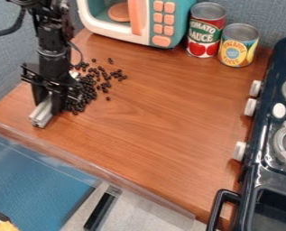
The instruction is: Sweep into pile
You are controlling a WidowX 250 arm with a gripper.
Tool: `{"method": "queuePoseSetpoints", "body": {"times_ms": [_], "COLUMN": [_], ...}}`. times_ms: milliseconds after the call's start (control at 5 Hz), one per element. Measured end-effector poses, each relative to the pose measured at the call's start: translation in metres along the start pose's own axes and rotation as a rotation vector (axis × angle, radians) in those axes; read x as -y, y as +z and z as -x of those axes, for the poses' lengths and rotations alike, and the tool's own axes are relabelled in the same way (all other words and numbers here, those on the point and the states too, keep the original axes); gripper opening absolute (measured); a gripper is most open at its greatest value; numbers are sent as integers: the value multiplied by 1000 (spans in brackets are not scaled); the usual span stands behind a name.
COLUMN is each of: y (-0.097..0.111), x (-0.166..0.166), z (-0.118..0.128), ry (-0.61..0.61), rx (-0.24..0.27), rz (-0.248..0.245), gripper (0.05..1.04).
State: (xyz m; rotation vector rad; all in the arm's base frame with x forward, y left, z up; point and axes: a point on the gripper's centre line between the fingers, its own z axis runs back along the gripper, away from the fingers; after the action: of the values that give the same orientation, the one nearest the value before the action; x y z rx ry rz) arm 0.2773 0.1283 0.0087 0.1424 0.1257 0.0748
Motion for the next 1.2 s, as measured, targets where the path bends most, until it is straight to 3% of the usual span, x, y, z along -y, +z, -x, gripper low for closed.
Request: {"method": "queuePoseSetpoints", "body": {"times_ms": [600, 1200], "y": [7, 14], "x": [65, 106], "z": [15, 12], "ry": [-86, -28], "rx": [31, 16], "rz": [32, 104], "gripper": [382, 383]}}
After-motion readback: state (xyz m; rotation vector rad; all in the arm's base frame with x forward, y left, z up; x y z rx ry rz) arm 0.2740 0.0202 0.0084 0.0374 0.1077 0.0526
